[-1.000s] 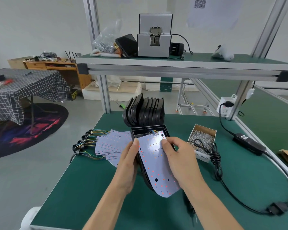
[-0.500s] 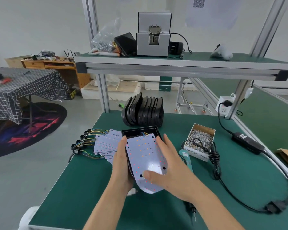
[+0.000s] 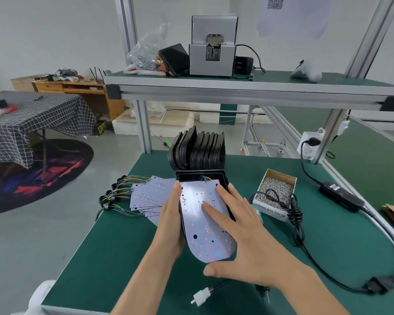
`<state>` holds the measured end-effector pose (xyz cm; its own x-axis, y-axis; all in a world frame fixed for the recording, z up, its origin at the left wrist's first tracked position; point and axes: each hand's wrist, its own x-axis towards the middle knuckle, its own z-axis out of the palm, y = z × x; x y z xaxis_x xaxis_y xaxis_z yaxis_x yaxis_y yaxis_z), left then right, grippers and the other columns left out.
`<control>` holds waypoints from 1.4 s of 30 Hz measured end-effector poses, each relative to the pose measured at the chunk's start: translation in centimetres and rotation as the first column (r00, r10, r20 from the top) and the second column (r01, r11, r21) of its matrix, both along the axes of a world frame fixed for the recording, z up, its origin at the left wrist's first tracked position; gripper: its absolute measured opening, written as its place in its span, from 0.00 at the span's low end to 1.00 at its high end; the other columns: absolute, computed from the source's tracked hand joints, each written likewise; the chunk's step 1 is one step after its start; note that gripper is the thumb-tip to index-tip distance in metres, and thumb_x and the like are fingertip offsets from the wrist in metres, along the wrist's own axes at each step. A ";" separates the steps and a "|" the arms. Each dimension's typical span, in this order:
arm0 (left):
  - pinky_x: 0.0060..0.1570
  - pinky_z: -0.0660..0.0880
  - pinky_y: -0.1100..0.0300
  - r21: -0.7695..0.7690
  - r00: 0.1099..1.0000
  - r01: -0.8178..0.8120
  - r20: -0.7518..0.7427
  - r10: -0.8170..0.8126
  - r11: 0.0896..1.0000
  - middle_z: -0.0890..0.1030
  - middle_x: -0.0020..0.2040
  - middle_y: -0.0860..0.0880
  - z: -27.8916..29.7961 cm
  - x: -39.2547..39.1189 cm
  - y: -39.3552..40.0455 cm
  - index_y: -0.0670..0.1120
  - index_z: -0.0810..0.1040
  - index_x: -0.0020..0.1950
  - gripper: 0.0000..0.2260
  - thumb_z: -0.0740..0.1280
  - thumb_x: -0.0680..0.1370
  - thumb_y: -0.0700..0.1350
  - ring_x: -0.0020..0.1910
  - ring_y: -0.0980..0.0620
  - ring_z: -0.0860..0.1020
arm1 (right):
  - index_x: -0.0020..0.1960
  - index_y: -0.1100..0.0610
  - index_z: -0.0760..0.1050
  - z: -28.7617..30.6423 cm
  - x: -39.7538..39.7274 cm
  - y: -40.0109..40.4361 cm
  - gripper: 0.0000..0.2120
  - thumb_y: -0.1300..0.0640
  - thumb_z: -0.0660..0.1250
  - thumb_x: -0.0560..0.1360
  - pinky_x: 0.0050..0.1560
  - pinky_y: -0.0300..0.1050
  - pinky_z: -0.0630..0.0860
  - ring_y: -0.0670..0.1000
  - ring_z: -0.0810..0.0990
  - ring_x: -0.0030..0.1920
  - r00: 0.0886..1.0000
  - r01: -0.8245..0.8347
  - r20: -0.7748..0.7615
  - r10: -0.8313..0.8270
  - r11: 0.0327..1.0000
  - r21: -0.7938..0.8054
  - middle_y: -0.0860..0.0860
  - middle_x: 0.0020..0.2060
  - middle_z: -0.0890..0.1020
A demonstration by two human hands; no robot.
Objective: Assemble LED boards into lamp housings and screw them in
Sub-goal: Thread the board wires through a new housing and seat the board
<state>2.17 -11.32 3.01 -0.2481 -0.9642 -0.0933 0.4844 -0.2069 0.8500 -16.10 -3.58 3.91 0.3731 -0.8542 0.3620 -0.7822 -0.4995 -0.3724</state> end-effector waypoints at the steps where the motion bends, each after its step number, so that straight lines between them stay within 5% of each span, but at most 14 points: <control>1: 0.68 0.74 0.42 -0.005 1.000 -0.011 0.010 0.011 1.000 0.83 0.66 0.43 -0.1 0.0 -0.1 0.49 0.82 0.67 0.26 0.63 0.80 0.66 0.65 0.41 0.81 | 0.83 0.39 0.54 -0.1 0.0 0.0 0.49 0.22 0.67 0.69 0.78 0.56 0.45 0.50 0.36 0.83 1.000 0.003 -0.001 -0.003 1.000 -0.010 0.43 0.84 0.41; 12: 0.65 0.76 0.45 -0.048 0.997 -0.009 0.073 0.013 0.999 0.83 0.66 0.46 0.8 -0.2 -1.0 0.49 0.80 0.70 0.26 0.59 0.82 0.65 0.66 0.45 0.81 | 0.79 0.49 0.68 -0.4 0.2 -1.5 0.46 0.27 0.72 0.68 0.79 0.51 0.58 0.52 0.51 0.84 0.991 0.102 0.105 -0.084 0.978 -0.180 0.51 0.83 0.58; 19: 0.66 0.76 0.43 -0.100 0.992 -0.044 0.115 0.056 0.994 0.84 0.64 0.45 0.6 -0.4 -0.9 0.48 0.81 0.66 0.21 0.59 0.85 0.59 0.65 0.44 0.82 | 0.80 0.44 0.67 -1.1 0.2 -1.4 0.46 0.25 0.70 0.68 0.77 0.55 0.62 0.52 0.47 0.84 0.985 0.171 0.056 -0.163 0.969 -0.177 0.47 0.83 0.55; 25: 0.46 0.73 0.50 -0.280 0.949 -0.111 0.253 0.185 0.954 0.78 0.42 0.50 0.8 -0.7 -0.8 0.49 0.75 0.46 0.11 0.60 0.83 0.52 0.42 0.51 0.75 | 0.82 0.38 0.59 -1.7 0.1 -0.8 0.45 0.26 0.68 0.69 0.73 0.53 0.69 0.47 0.47 0.84 0.984 0.176 0.055 -0.170 0.975 -0.136 0.40 0.84 0.46; 31: 0.59 0.76 0.38 -0.298 0.965 -0.039 0.237 0.113 0.954 0.80 0.56 0.37 0.7 -0.3 -0.7 0.46 0.78 0.55 0.12 0.60 0.83 0.53 0.53 0.46 0.80 | 0.82 0.42 0.61 -1.5 0.2 -0.1 0.45 0.29 0.71 0.70 0.56 0.39 0.72 0.42 0.62 0.79 0.984 0.162 0.097 -0.148 0.973 -0.166 0.44 0.84 0.49; 37: 0.63 0.76 0.45 -0.316 0.961 -0.016 0.257 0.102 0.949 0.84 0.60 0.47 0.4 0.1 -0.9 0.53 0.79 0.59 0.10 0.62 0.81 0.51 0.63 0.45 0.80 | 0.82 0.45 0.61 -1.9 -0.1 -0.4 0.45 0.34 0.73 0.71 0.62 0.42 0.74 0.45 0.60 0.81 0.987 0.135 0.104 -0.118 0.976 -0.173 0.45 0.85 0.47; 39: 0.63 0.76 0.47 -0.307 0.963 0.014 0.260 0.070 0.952 0.83 0.62 0.48 0.3 0.2 -0.8 0.53 0.78 0.61 0.13 0.65 0.78 0.51 0.65 0.45 0.80 | 0.82 0.48 0.61 -2.0 -0.2 -0.5 0.45 0.35 0.73 0.72 0.68 0.48 0.72 0.50 0.61 0.81 0.991 0.109 0.095 -0.093 0.978 -0.179 0.47 0.85 0.48; 42: 0.65 0.76 0.46 -0.334 0.962 0.040 0.267 0.054 0.942 0.82 0.66 0.48 0.0 0.3 -0.8 0.49 0.72 0.69 0.19 0.69 0.79 0.48 0.67 0.45 0.79 | 0.82 0.49 0.62 -1.8 -0.2 -0.6 0.45 0.35 0.73 0.71 0.65 0.51 0.75 0.54 0.66 0.76 0.995 0.086 0.056 -0.077 0.978 -0.190 0.47 0.84 0.49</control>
